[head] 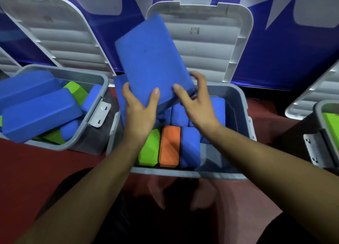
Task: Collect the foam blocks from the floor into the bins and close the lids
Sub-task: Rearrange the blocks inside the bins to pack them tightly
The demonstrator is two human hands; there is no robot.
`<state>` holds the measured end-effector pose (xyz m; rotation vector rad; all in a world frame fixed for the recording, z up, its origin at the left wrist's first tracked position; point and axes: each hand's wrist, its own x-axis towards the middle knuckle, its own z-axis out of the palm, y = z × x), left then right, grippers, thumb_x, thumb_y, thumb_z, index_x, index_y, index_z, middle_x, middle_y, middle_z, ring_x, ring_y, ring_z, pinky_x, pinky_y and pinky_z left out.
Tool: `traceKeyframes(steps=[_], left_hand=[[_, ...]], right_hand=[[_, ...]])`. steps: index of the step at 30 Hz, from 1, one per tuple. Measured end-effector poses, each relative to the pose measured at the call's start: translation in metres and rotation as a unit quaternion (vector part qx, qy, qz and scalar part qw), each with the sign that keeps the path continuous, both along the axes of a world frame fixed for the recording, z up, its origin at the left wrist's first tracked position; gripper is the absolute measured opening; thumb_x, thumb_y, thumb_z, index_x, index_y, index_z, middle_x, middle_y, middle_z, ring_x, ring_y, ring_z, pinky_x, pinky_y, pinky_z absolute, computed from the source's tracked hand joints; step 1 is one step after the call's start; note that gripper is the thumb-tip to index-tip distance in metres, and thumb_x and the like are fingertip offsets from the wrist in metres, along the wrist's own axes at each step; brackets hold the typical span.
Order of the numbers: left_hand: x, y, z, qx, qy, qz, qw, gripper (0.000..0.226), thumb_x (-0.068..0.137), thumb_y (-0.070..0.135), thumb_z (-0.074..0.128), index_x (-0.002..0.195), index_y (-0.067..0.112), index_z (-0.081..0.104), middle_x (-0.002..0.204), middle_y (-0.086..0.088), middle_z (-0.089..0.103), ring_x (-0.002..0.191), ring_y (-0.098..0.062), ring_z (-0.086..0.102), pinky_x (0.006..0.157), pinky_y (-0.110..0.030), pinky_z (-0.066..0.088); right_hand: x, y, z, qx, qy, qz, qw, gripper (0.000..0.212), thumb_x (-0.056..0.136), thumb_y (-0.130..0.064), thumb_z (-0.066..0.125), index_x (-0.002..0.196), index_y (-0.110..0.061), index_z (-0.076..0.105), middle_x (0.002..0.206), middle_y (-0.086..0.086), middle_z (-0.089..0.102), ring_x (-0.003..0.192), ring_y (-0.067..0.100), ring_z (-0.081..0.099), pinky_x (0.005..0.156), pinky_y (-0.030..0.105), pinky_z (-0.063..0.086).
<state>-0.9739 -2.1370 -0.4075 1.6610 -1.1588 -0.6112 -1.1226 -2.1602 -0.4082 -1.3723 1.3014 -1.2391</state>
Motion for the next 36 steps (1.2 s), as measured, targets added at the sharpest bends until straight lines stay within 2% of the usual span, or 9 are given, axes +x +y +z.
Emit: traceKeyframes(steps=[3,5,9,14,19,22,26,32,36], left_hand=[[-0.040,-0.009,-0.008,0.064,0.068,-0.108,0.990,0.084,0.086,0.060,0.061,0.148,0.024,0.017,0.138,0.005,0.054,0.119,-0.015,0.059,0.099,-0.033,0.050],[-0.059,-0.005,-0.026,0.098,0.044,-0.254,0.961,0.073,0.090,0.053,0.059,0.147,0.025,0.023,0.135,0.008,0.055,0.117,-0.010,0.059,0.098,-0.035,0.051],[-0.068,0.012,-0.086,0.114,-0.246,-0.363,0.891,0.071,0.090,0.048,0.064,0.143,0.006,0.042,0.146,-0.011,0.042,0.137,-0.023,0.041,0.111,-0.025,0.027],[-0.048,0.013,-0.149,0.235,-0.442,-0.378,0.779,0.103,0.084,0.072,0.050,0.157,0.021,-0.002,0.164,-0.007,-0.015,0.151,-0.023,-0.014,0.120,-0.041,-0.005],[-0.042,0.014,-0.160,0.227,-0.467,-0.389,0.761,0.114,0.071,0.088,0.030,0.156,0.022,-0.007,0.163,-0.004,-0.019,0.150,-0.021,-0.017,0.118,-0.039,-0.011],[-0.040,0.010,-0.157,0.252,-0.460,-0.406,0.748,0.109,0.082,0.078,0.043,0.155,0.021,-0.013,0.161,-0.003,-0.026,0.148,-0.020,-0.023,0.117,-0.039,-0.014],[-0.038,0.009,-0.158,0.251,-0.449,-0.417,0.749,0.108,0.085,0.071,0.050,0.154,0.022,-0.017,0.160,-0.002,-0.028,0.147,-0.019,-0.026,0.117,-0.039,-0.016],[-0.036,0.009,-0.160,0.250,-0.457,-0.420,0.744,0.107,0.086,0.071,0.049,0.153,0.023,-0.019,0.159,-0.001,-0.031,0.145,-0.016,-0.029,0.117,-0.040,-0.016],[-0.032,0.009,-0.161,0.247,-0.456,-0.419,0.745,0.109,0.084,0.074,0.048,0.150,0.023,-0.023,0.159,-0.001,-0.031,0.138,-0.012,-0.034,0.116,-0.040,-0.017]], right_hand=[[-0.041,-0.012,0.032,-0.050,0.035,-0.052,0.997,0.048,0.087,-0.038,0.070,0.128,-0.021,0.052,0.121,-0.003,0.061,0.111,0.007,0.059,0.098,0.031,0.049],[-0.072,-0.018,0.048,-0.056,0.108,-0.126,0.984,0.049,0.083,-0.045,0.070,0.126,-0.027,0.054,0.118,-0.006,0.061,0.109,0.007,0.058,0.095,0.028,0.048],[-0.120,-0.022,0.066,-0.029,0.306,-0.177,0.935,0.048,0.082,-0.058,0.059,0.123,-0.033,0.054,0.113,0.002,0.061,0.103,0.018,0.055,0.084,0.030,0.040],[-0.127,-0.014,0.056,0.056,0.471,-0.045,0.879,0.043,0.083,-0.056,0.055,0.111,-0.025,0.066,0.105,0.006,0.069,0.100,0.033,0.059,0.079,0.039,0.048],[-0.109,-0.012,0.045,0.061,0.503,-0.008,0.862,0.035,0.083,-0.054,0.050,0.085,-0.020,0.058,0.080,0.004,0.061,0.080,0.033,0.055,0.062,0.036,0.041],[-0.101,-0.015,0.050,0.060,0.520,0.023,0.852,0.036,0.085,-0.051,0.049,0.073,-0.017,0.049,0.069,0.000,0.050,0.074,0.033,0.052,0.059,0.035,0.035],[-0.104,-0.021,0.056,0.079,0.529,0.053,0.843,0.042,0.086,-0.054,0.049,0.080,-0.014,0.061,0.073,0.002,0.056,0.074,0.031,0.055,0.060,0.034,0.037],[-0.099,-0.021,0.041,0.087,0.520,0.056,0.848,0.035,0.090,-0.050,0.044,0.072,-0.019,0.043,0.083,0.008,0.055,0.081,0.032,0.051,0.066,0.035,0.034],[-0.106,-0.028,0.044,0.117,0.536,0.076,0.833,0.038,0.091,-0.050,0.043,0.084,-0.013,0.050,0.090,0.011,0.054,0.081,0.032,0.051,0.066,0.034,0.034]])
